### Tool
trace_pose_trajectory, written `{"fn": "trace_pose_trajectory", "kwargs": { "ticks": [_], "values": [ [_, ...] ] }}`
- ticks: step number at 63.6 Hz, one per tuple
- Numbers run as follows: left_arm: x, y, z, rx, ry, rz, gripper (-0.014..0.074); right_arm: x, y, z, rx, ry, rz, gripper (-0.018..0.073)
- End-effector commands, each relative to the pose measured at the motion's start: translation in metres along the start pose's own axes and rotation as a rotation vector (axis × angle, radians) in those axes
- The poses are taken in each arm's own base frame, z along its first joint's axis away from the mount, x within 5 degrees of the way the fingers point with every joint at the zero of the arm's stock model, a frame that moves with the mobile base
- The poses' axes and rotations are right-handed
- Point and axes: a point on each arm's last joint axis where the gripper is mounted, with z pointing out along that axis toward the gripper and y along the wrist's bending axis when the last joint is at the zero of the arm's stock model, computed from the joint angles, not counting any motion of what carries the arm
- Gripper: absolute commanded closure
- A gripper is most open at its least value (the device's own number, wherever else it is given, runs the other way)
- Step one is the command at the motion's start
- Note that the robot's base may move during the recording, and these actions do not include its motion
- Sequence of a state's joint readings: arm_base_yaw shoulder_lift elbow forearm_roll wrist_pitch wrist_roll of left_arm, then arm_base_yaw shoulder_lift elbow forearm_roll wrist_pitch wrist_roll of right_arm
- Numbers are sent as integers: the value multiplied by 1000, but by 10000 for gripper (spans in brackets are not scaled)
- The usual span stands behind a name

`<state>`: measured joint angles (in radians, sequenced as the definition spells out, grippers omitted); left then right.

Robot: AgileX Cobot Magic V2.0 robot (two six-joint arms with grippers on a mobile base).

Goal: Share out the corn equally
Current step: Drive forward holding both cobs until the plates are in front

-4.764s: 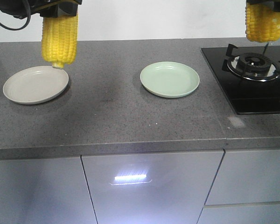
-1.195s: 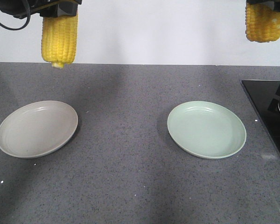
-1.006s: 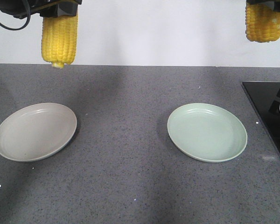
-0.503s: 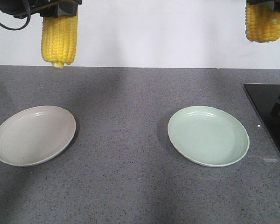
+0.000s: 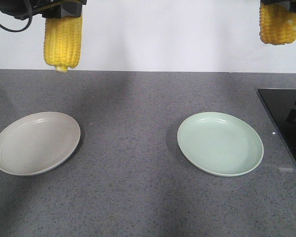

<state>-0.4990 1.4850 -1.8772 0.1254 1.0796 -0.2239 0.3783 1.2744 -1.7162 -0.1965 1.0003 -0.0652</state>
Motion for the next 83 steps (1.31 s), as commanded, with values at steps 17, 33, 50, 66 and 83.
{"fn": "trace_pose_trajectory", "kwargs": {
  "ticks": [17,33,50,66,83],
  "values": [
    [-12,0,-23,23,-129,-12,602,-13,-8,-20,34,-128,0,564],
    [-12,0,-23,23,-129,-12,602,-13,-8,-20,34,-128,0,564],
    [-12,0,-23,23,-129,-12,602,-13,-8,-20,34,-128,0,564],
    [-12,0,-23,23,-129,-12,602,-13,-8,-20,34,-128,0,564],
    [-12,0,-23,23,-129,-12,602,-13,-8,-20,34,-128,0,564]
  ]
}}
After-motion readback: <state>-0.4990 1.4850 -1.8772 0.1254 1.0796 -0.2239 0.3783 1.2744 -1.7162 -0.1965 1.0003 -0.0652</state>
